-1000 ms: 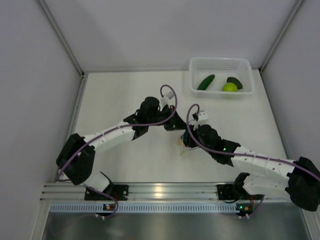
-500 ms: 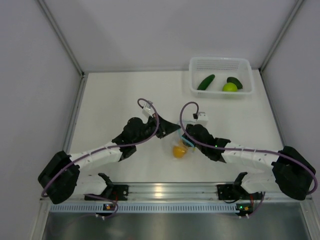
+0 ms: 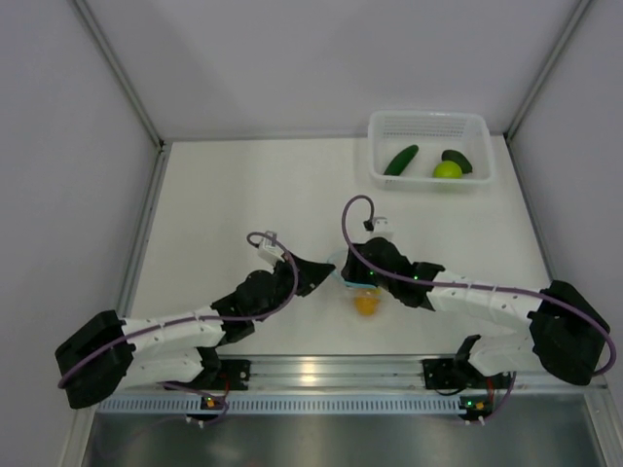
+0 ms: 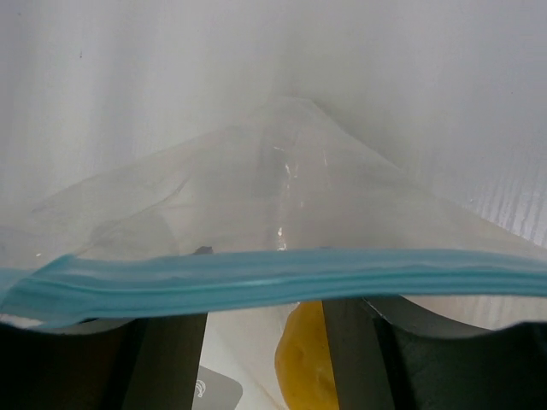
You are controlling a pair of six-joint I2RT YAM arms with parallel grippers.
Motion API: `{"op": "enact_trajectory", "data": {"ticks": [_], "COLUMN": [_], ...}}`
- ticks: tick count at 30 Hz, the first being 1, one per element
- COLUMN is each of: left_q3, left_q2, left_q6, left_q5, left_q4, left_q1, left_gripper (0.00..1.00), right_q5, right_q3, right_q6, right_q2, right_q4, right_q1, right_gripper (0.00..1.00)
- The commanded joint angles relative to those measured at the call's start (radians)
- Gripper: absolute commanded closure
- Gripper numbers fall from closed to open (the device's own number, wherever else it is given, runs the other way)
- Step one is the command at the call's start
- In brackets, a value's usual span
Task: Open the zip-top bag and remove the fake food
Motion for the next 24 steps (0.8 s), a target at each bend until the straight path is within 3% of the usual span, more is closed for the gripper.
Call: {"op": "enact_trajectory", "data": {"ticks": [1, 7, 12, 16, 18, 24], "left_q3": [-0.021, -0.017, 0.042, 0.123, 0.152, 0.336], "left_q2": [-0.044, 0.009, 0.066, 0.134, 0.172, 0.224], "left_q6": [0.012, -0.009, -0.009, 0.095, 0.115, 0.141], "left_q5": [-0.252, -0.398, -0.534, -0.61, -0.61, -0.645], "left_q4": [0.073, 0.07, 0.034, 0.014, 0.01, -0.248], "left_q1": [-0.072, -0.182, -0.291, -0.362, -0.368, -0.368], "left_gripper": [1.0, 1.0, 1.0, 1.0, 1.0, 1.0], "right_q5": [0.071, 0.182, 0.216, 0.193, 0.191, 0.243], "right_q3": [0.082, 0.166, 0.197, 0.185, 0.2, 0.316], "right_q6": [-0.024, -0.052, -0.072, -0.087, -0.108, -0.171], "right_q2": [-0.004, -0.023, -0.004, -0.026, -0.026, 0.063], "right_q4": [-0.135, -0.332, -0.444, -0.42, -0.416, -0.55], "right_q1": [0.029, 0.076, 0.078, 0.081, 0.081, 0.079], "right_gripper": [0.46, 0.46, 0.54, 0.56, 0.63, 0.64]}}
